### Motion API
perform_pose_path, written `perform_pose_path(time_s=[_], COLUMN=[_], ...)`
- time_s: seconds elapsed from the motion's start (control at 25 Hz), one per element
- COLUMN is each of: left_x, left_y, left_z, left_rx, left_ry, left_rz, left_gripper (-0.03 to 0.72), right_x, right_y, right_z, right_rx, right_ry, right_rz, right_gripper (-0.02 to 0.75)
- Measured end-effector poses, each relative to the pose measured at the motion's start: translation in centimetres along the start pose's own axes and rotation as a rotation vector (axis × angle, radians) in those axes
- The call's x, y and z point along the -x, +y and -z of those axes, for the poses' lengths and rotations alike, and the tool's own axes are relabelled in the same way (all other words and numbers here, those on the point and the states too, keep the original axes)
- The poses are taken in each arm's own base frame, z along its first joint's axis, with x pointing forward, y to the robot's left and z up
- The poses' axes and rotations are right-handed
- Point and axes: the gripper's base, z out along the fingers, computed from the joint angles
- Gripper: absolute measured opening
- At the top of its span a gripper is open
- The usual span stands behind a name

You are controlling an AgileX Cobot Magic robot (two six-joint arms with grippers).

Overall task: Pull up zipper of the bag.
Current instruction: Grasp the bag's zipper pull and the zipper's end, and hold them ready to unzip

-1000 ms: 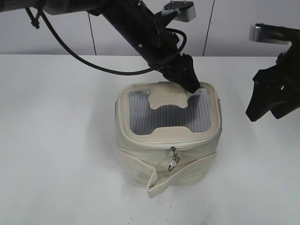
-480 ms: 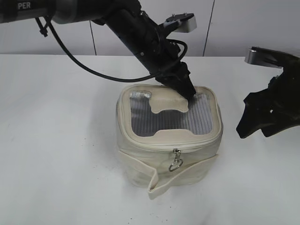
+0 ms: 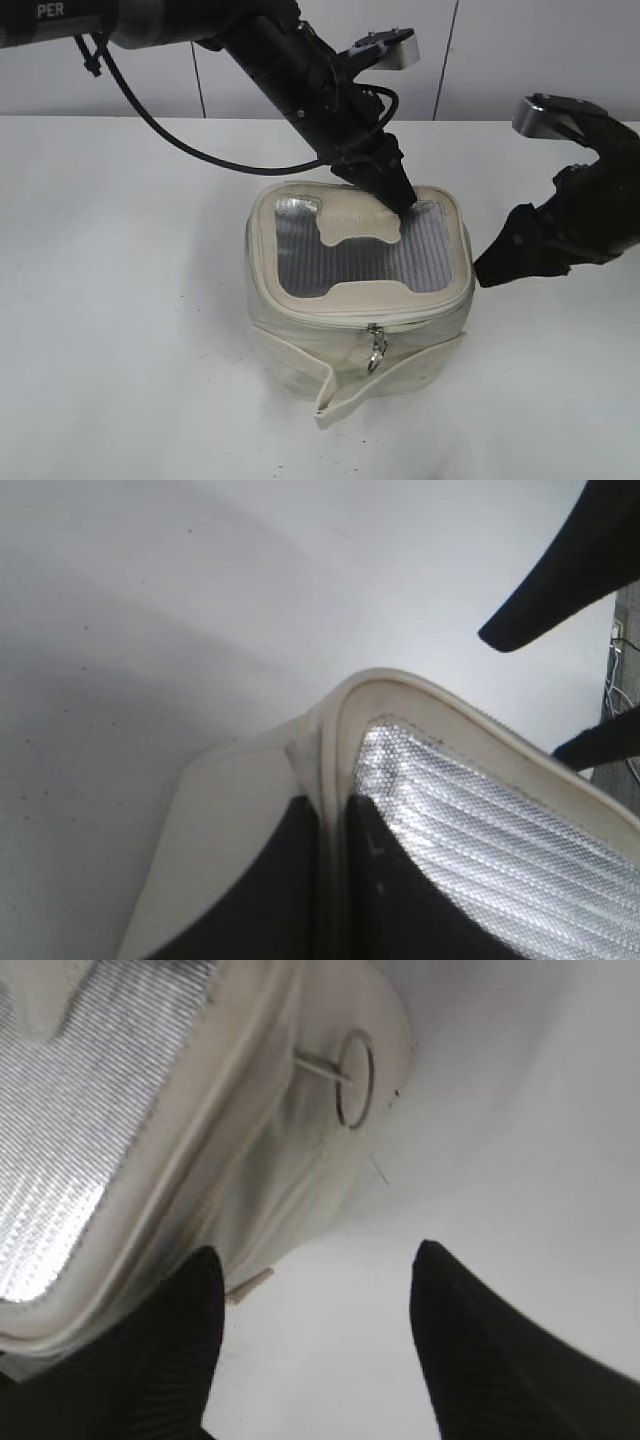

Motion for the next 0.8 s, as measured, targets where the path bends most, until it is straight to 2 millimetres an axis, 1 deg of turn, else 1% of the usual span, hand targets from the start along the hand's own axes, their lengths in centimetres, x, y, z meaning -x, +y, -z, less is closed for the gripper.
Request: perform_pose_path(time_s=[0.2, 0.44, 0.6, 0.64, 0.72, 0.8], left_x=[0.0, 0.0, 0.0, 0.0, 0.0, 0.0], left_y=[0.0, 0.0, 0.0, 0.0, 0.0, 0.0], left_z=[0.0, 0.0, 0.0, 0.0, 0.0, 0.0], left_rx=[0.0, -0.001, 0.0, 0.001, 0.0, -0.001], left_ry=[0.0, 0.001, 0.001, 0.001, 0.001, 0.001], left_rz=[0.0, 0.0, -0.001, 0.0, 0.0, 0.001], left_gripper=[0.048, 0.046, 0.045, 0.046, 0.046, 0.046], right_x=[0.6, 0.7, 1.4, 1.6, 1.9, 2.1], right_y=[-0.5, -1.4, -1.5, -1.6, -1.8, -2.0], right_z=[-0.8, -2.6, -3.4, -3.6, -4.1, -4.4], right_rx=[-0.017, -0.015, 0.012, 0.018, 0.023, 0.022], right_ry=[-0.058, -0.04, -0.06, -0.063, -0.069, -0.072], right_rz=[0.052, 0.049, 0.081, 0.085, 0.093, 0.09], right_gripper=[0.463, 0.461, 0.449, 0.431, 0.354, 0.254])
